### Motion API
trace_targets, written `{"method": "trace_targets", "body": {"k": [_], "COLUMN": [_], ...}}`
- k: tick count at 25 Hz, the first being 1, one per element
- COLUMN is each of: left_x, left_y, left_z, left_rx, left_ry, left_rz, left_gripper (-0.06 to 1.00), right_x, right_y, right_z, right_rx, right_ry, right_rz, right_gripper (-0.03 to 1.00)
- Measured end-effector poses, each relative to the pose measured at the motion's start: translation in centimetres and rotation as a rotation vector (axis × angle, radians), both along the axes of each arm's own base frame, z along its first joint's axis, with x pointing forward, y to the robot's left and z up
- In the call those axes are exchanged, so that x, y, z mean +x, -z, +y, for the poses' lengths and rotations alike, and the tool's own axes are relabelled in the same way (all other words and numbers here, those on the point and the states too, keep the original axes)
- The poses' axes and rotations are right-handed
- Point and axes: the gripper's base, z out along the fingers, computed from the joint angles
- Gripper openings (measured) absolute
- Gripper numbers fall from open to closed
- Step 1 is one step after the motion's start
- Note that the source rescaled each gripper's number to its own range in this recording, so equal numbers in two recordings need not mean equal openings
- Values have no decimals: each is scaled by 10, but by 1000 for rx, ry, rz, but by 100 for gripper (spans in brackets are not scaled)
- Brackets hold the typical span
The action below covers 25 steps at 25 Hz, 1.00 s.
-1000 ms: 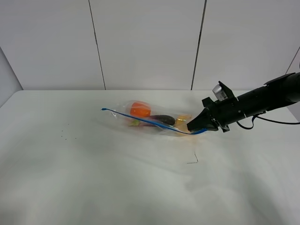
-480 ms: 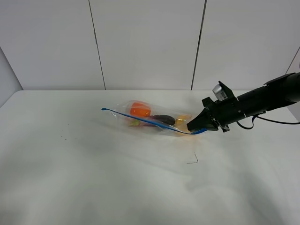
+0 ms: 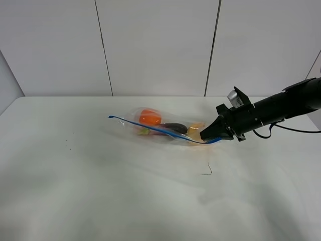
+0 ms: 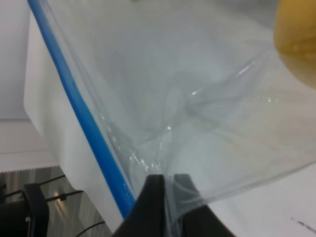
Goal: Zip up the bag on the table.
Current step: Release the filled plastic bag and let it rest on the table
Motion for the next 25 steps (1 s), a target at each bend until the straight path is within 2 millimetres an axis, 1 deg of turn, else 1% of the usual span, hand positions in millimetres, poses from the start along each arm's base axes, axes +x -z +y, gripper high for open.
{"method": "trace_targets", "body": {"k": [9,10,11,13,14,15,16,17,18,20,25], "left_x": [0,0,0,0,0,0,0,0,0,0,0], "left_y": [0,0,0,0,0,0,0,0,0,0,0], "left_z": [0,0,0,0,0,0,0,0,0,0,0], "left_rx": [0,0,0,0,0,0,0,0,0,0,0], "left_ry": [0,0,0,0,0,0,0,0,0,0,0], "left_rz": [0,0,0,0,0,0,0,0,0,0,0], "left_gripper": [99,99,99,99,99,99,99,99,99,99,99], "right_x": [0,0,0,0,0,1,1,1,2,2,3], "right_y": [0,0,0,0,0,0,0,0,1,1,1], "right_z": [0,0,0,0,0,0,0,0,-1,-1,-1], "right_rx": [0,-1,-1,-3,-3,-4,-5,-9,-12,-16,-19], "right_ry": [-1,-1,-1,-6,-8,-6,-6,-2,1,10,29], "right_rz": [-2,-3,-3,-16,-19,-21,-25,-27,-29,-25,-13], "right_gripper": [0,2,6,24,40,59,74,85,91,97,100]}}
